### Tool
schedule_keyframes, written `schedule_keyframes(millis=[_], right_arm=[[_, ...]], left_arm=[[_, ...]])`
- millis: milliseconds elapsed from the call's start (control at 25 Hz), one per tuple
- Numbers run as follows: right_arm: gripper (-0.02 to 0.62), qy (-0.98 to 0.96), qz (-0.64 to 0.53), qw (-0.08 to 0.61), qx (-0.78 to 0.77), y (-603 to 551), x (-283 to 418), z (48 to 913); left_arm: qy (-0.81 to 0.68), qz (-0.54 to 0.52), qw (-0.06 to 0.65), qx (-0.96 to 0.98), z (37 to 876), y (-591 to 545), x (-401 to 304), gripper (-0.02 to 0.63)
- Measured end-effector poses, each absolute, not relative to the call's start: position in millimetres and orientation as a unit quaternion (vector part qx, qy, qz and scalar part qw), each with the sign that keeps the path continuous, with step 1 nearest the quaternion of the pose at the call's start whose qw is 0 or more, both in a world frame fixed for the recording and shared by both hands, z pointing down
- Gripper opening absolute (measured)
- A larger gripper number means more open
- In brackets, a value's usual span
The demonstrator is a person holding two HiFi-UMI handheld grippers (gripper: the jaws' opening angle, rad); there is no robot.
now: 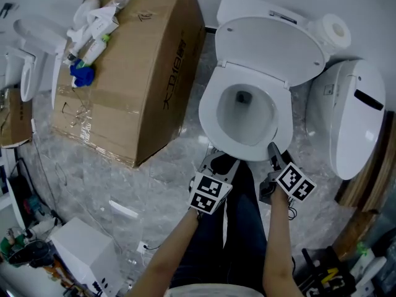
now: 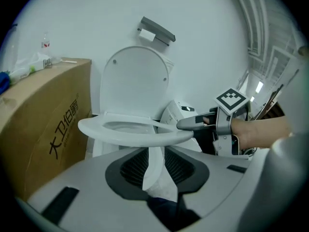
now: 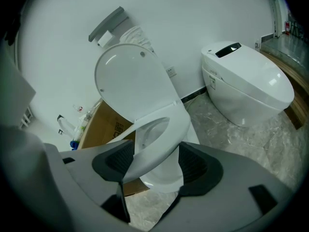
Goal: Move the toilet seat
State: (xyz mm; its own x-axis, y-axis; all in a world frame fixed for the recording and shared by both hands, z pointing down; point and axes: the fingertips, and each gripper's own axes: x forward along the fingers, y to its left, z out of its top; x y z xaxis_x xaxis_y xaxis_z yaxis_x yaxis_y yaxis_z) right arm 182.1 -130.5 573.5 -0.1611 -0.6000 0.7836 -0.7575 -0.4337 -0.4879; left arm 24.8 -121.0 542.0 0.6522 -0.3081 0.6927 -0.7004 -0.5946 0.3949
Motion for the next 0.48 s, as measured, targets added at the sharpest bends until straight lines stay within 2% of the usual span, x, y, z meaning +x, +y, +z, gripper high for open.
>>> schedule_keyframes(millis=[200,480], right_arm=[[0.293,-0.519,0.544,0.058,0.656,-138,186,563],[0.311,-0.553,0.475,0.141,0.67,-141,186,540]], left_arm=[[-0.3,0.288,0.33,0.848,531,-129,28,0.114],[-0.303,0.275,0.323,0.853,518,-140,32,0.114]])
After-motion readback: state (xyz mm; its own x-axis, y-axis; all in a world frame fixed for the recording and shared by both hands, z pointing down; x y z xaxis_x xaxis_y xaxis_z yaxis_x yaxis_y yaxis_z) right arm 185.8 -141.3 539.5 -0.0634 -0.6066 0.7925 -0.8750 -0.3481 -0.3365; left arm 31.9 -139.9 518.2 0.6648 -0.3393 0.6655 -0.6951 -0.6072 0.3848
